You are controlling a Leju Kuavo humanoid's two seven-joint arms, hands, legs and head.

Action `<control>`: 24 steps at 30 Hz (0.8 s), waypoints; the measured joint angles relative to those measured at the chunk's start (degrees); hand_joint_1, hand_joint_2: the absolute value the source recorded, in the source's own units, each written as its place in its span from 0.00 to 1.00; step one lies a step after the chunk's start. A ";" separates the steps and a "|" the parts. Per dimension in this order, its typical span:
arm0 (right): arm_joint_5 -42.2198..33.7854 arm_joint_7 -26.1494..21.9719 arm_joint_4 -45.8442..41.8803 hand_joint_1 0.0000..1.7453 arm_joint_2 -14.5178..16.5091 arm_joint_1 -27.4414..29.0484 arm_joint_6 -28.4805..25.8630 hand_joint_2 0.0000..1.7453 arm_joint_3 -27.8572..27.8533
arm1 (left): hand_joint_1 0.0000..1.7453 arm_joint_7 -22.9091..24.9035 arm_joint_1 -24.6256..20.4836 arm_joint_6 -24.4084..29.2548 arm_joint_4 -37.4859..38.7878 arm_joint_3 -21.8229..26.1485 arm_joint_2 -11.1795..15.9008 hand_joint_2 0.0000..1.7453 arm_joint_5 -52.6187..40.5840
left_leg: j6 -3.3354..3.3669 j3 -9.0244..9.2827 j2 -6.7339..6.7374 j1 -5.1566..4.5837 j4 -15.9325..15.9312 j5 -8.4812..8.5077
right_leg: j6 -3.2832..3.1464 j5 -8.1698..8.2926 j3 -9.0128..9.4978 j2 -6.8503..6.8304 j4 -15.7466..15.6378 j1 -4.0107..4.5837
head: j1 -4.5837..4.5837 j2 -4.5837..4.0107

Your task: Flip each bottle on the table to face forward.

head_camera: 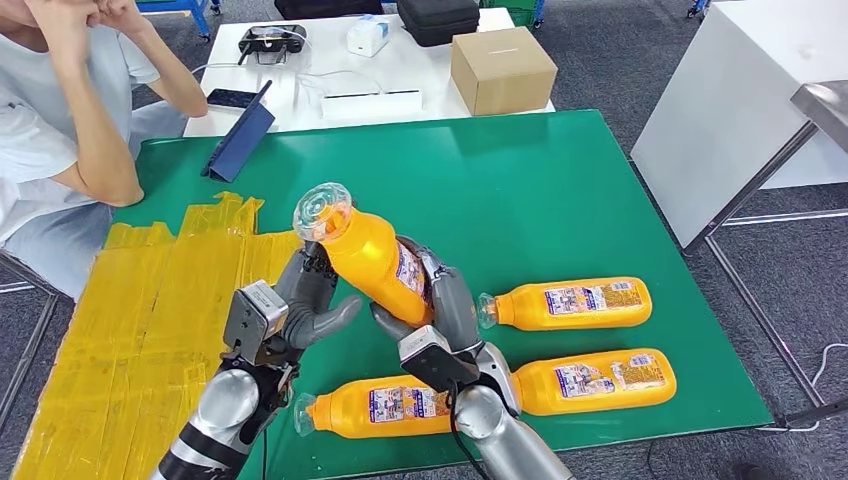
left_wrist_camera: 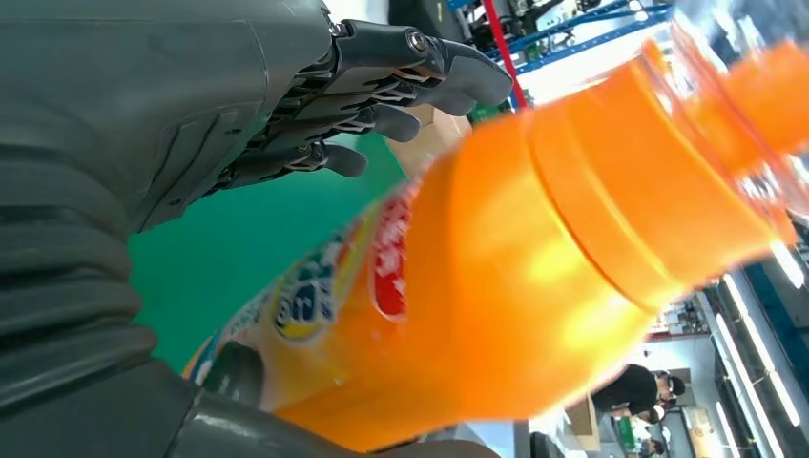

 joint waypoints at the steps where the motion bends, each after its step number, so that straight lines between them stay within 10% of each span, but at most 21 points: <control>1: 0.18 0.01 0.15 1.00 0.00 -0.08 0.08 1.00 0.13 | 0.00 -0.05 0.00 0.00 -0.05 -0.12 0.00 1.00 -0.10 | 0.00 0.00 0.00 0.00 0.00 0.00 | 0.00 0.00 0.00 0.00 0.00 0.00 | 0.00 0.00; 22: 9.95 1.51 1.93 1.00 -1.07 -2.24 2.15 1.00 6.20 | 0.00 -0.28 0.08 -0.02 -0.07 -0.18 0.00 1.00 -1.08 | 0.00 0.00 0.00 0.00 0.00 0.00 | 0.00 0.00 -0.01 0.00 0.00 0.00 | 0.00 0.00; 24: 10.58 1.58 2.02 1.00 -1.15 -2.54 2.20 1.00 6.57 | 0.35 -0.24 0.10 0.01 -0.04 0.00 0.00 1.00 -1.14 | 0.00 0.00 0.02 0.00 0.00 0.00 | 0.00 0.00 -0.01 0.00 0.00 0.00 | 0.00 0.00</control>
